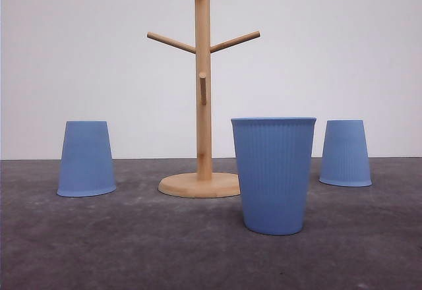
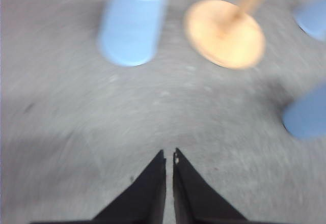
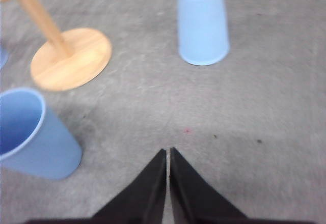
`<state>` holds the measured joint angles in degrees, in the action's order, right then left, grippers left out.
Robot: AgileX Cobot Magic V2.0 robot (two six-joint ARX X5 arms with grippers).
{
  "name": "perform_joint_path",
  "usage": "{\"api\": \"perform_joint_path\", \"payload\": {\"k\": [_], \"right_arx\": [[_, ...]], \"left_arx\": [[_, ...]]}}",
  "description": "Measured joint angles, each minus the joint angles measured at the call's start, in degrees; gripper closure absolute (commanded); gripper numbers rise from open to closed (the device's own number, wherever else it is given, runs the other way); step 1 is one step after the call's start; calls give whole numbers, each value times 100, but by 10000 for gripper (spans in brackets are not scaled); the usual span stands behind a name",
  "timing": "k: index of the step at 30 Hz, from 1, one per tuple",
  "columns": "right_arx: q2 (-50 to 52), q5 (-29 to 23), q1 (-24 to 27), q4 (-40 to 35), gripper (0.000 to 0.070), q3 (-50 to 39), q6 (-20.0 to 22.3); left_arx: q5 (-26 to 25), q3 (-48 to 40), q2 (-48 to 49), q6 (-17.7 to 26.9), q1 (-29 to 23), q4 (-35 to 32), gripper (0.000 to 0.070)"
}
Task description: Place three cups
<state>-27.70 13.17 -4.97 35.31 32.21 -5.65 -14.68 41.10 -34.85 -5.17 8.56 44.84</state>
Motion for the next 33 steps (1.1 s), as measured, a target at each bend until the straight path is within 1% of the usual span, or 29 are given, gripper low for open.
{"api": "perform_joint_path", "payload": {"k": [4, 6, 8, 9, 10, 11, 12, 13, 14, 15, 16, 21, 25, 30, 33], "right_arx": [[-13, -154, -592, -99, 694, 11, 557], [-13, -231, -848, -145, 694, 29, 802], [-13, -244, -1023, -160, 694, 35, 974], [-13, -247, -1061, -160, 679, 35, 1029], [-13, -251, -1077, -162, 649, 35, 1072], [-13, -253, -1077, -163, 553, 35, 1109], [-13, -256, -1077, -165, 434, 35, 1136], [-13, -260, -1077, -166, 292, 35, 1154], [-13, -264, -1077, -166, 263, 35, 1158], [-13, -267, -1077, -166, 247, 35, 1161], [-13, -267, -1077, -166, 247, 35, 1163], [-13, -267, -1077, -166, 248, 35, 1167], [-13, -267, -1077, -168, 247, 35, 1165], [-13, -267, -1077, -170, 248, 35, 1154], [-13, -267, -1077, -173, 248, 35, 1132]], "left_arx": [[142, 59, -114, 620, 464, -20, 697], [207, 98, -148, 909, 613, -33, 696], [247, 128, -184, 1086, 688, -33, 697], [252, 140, -193, 1134, 697, -33, 686], [258, 154, -199, 1169, 697, -33, 660], [258, 168, -200, 1176, 697, -34, 575], [259, 181, -201, 1175, 697, -34, 473], [260, 195, -201, 1165, 697, -33, 355], [267, 207, -202, 1132, 697, -36, 288], [276, 221, -207, 1087, 697, -39, 244], [286, 237, -214, 1029, 697, -42, 229], [293, 267, -238, 769, 697, -51, 222], [293, 291, -415, 470, 697, -51, 223], [297, 545, -1113, -79, 696, -98, 222], [308, 735, -1643, -287, 697, -91, 221]]}}
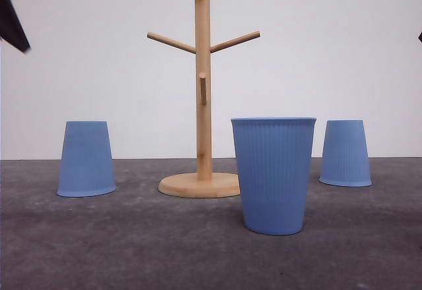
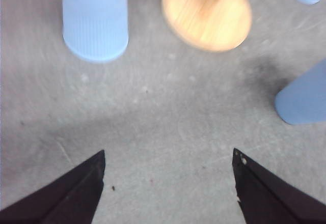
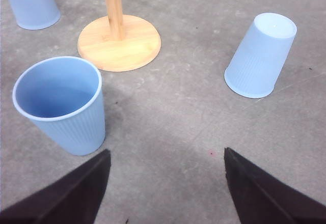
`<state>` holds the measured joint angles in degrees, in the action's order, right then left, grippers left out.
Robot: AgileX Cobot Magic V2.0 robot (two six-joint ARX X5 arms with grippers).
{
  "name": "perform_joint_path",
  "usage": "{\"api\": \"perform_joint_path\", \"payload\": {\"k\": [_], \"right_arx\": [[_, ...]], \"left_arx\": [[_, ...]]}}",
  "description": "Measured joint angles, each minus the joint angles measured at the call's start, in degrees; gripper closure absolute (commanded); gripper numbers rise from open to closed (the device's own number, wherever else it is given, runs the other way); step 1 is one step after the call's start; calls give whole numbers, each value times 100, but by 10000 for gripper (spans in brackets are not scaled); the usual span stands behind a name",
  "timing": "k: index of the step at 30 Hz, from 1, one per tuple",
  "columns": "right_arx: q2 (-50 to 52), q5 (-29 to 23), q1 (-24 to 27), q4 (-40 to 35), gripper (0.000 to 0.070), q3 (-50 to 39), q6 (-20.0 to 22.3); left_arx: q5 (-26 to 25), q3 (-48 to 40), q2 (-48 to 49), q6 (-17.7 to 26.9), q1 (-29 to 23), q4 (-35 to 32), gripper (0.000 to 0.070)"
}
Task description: Place three cups
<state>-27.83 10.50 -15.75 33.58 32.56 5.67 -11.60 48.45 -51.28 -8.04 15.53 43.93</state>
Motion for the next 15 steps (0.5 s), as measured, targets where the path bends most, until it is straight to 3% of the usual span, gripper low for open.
{"api": "perform_joint_path", "payload": {"k": [9, 15], "right_arx": [[0, 0, 0, 0, 248, 0, -10], [0, 0, 0, 0, 248, 0, -9]], "left_arx": [[476, 975, -1566, -170, 0, -244, 143], [620, 1633, -2564, -167, -2, -559, 136]]}}
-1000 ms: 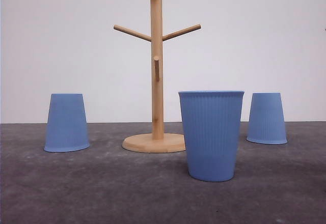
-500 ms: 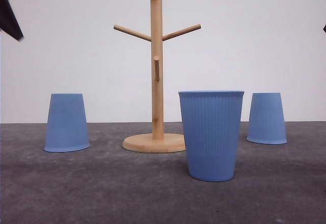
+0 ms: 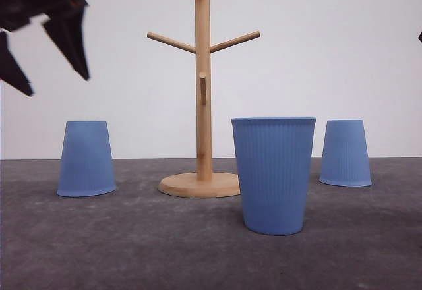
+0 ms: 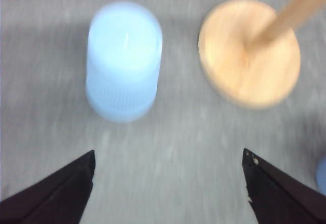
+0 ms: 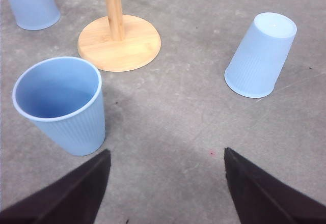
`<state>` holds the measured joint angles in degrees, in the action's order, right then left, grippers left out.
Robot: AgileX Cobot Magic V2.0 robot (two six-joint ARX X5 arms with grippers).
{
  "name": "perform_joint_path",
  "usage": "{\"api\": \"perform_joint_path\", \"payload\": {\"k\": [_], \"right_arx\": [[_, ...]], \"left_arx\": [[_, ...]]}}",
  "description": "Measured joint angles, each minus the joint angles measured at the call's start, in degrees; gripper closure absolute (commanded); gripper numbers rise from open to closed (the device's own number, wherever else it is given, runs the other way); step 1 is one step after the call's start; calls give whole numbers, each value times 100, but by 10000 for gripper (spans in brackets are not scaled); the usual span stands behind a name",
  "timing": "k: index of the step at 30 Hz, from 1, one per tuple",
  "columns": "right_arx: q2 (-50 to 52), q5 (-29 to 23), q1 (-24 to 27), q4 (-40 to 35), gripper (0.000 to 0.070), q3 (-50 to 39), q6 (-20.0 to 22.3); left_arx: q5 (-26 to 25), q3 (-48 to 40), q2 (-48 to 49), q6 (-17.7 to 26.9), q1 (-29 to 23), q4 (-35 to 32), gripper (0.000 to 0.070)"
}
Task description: Place three cups
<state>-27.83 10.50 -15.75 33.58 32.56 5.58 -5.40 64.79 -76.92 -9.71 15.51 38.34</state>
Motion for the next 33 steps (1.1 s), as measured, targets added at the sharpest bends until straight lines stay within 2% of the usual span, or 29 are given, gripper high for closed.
{"api": "perform_joint_path", "payload": {"k": [4, 10, 15, 24, 31, 33], "right_arx": [[0, 0, 0, 0, 248, 0, -2], [0, 0, 0, 0, 248, 0, 0], [0, 0, 0, 0, 248, 0, 0], [0, -1, 0, -1, 248, 0, -1], [0, -24, 0, -22, 249, 0, 0], [0, -50, 0, -24, 248, 0, 0]], "left_arx": [[144, 468, -680, 4, -1, -63, 94], [496, 987, -1570, 87, -26, -132, 91], [529, 1037, -1978, 115, -123, -410, 91], [533, 1043, -2235, 117, -186, -859, 99], [532, 1050, -2235, 117, -184, -859, 105], [532, 1050, -2235, 118, -184, -846, 133]]}}
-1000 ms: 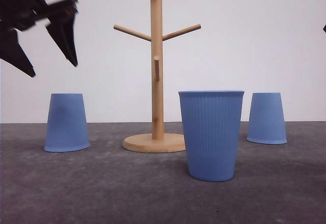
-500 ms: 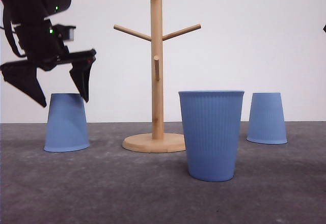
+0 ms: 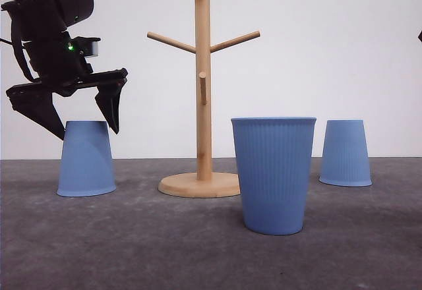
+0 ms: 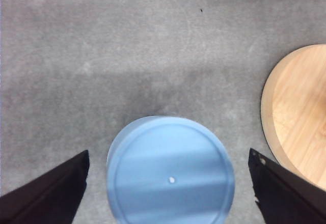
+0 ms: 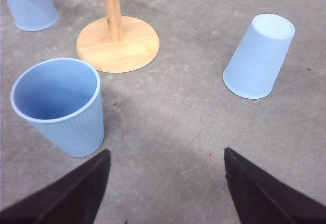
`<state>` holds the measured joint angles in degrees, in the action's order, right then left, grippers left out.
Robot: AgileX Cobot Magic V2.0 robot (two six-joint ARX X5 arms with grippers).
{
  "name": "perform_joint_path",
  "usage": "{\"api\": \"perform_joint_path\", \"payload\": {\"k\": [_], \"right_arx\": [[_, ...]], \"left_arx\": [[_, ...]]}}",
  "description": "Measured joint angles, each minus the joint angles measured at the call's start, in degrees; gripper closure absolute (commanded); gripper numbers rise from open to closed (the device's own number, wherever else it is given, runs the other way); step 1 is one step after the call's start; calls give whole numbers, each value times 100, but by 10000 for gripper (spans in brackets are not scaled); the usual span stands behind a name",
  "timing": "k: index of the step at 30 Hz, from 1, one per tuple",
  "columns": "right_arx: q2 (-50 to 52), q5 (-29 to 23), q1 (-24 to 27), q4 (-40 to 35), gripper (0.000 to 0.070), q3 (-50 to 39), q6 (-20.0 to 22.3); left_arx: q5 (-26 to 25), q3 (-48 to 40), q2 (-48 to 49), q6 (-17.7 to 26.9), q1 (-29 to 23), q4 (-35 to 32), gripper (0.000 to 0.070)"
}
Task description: Place three cups
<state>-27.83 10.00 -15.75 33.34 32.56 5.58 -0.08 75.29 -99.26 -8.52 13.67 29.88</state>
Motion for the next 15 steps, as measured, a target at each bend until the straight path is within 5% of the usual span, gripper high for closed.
{"api": "perform_joint_path", "payload": {"k": [4, 15], "right_arx": [[0, -97, 0, 0, 248, 0, -2], [0, -101, 0, -13, 248, 0, 0]], "left_arx": [[0, 0, 0, 12, 0, 24, 342], [61, 42, 24, 38, -7, 45, 353]]}}
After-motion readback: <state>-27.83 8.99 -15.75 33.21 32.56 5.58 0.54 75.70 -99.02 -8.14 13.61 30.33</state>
